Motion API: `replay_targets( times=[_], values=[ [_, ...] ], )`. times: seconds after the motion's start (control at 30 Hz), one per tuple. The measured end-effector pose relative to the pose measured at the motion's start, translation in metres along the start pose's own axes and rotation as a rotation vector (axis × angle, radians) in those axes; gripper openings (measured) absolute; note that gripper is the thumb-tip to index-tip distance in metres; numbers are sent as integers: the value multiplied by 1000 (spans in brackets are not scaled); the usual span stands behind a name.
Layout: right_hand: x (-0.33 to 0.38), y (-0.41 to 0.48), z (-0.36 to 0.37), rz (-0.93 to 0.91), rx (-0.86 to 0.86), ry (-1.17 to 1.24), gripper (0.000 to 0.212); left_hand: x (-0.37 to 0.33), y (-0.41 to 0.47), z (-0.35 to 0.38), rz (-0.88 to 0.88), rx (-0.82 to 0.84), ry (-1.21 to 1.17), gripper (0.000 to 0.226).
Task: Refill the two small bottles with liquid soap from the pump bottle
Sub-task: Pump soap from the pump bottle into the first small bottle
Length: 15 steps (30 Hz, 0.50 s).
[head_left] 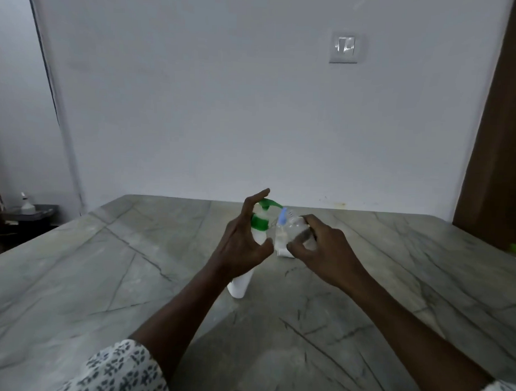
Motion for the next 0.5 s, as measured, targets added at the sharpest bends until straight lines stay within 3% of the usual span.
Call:
replay_targets(
  times=[0.5],
  values=[
    [-8, -4, 1, -22, -44, 37, 43, 3, 5, 7, 47, 223, 102, 104]
  ],
)
Point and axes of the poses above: each hand's wrist, its own y-axis towards the middle knuckle, its own z-axis out of the palm, x = y × z, the point moved 4 cm from there along y, towards the middle knuckle, and after that the axes turned 4 degrees about x, right-handed, at the moved point
